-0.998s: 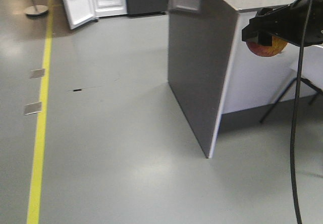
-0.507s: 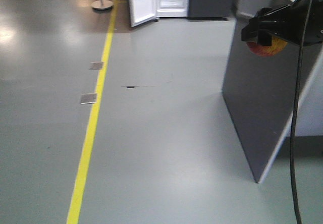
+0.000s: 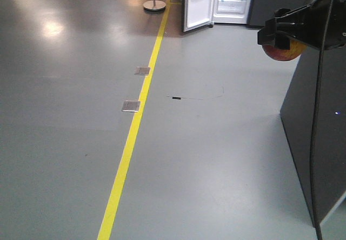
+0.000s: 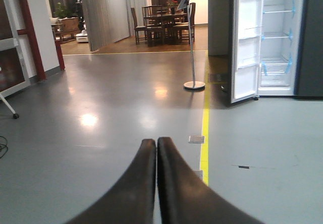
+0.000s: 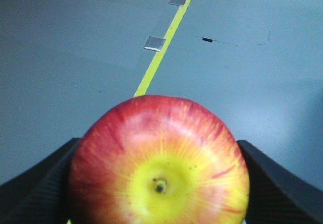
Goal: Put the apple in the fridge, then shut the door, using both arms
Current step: 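Drive the base away from the counter holding the apple in the right gripper, then drive toward the open white refrigerator carrying the apple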
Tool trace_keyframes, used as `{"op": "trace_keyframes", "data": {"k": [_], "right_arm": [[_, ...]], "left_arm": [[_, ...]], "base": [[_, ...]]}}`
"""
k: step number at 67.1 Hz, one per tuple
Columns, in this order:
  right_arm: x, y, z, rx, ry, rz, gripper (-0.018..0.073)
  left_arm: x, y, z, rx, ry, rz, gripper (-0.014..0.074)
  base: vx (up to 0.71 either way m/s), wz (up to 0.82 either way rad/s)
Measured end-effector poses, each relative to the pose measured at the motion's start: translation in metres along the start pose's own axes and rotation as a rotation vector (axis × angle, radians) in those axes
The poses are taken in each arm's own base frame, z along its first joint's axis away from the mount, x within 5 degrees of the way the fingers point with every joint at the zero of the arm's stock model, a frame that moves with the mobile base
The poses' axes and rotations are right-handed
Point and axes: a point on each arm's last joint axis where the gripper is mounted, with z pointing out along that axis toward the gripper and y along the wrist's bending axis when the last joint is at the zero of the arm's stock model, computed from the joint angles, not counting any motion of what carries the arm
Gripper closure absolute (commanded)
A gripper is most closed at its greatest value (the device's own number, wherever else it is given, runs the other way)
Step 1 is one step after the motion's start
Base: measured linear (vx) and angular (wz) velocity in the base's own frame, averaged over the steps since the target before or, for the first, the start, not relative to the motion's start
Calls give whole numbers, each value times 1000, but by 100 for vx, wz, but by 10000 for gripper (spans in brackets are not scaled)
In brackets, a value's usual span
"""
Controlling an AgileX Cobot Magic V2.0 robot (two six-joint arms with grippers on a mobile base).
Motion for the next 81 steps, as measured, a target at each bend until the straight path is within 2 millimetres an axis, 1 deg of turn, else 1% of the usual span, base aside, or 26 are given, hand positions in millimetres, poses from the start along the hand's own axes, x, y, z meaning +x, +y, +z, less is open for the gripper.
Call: {"op": "trace_keyframes", "data": {"k": [32,81], "right_arm": [[0,0,0,0,0,0,458],[0,0,0,0,1,0,458]], "left_arm": [[0,0,0,0,0,0,604],[0,0,0,0,0,0,604]], "base": [[18,7],[20,-5]]}}
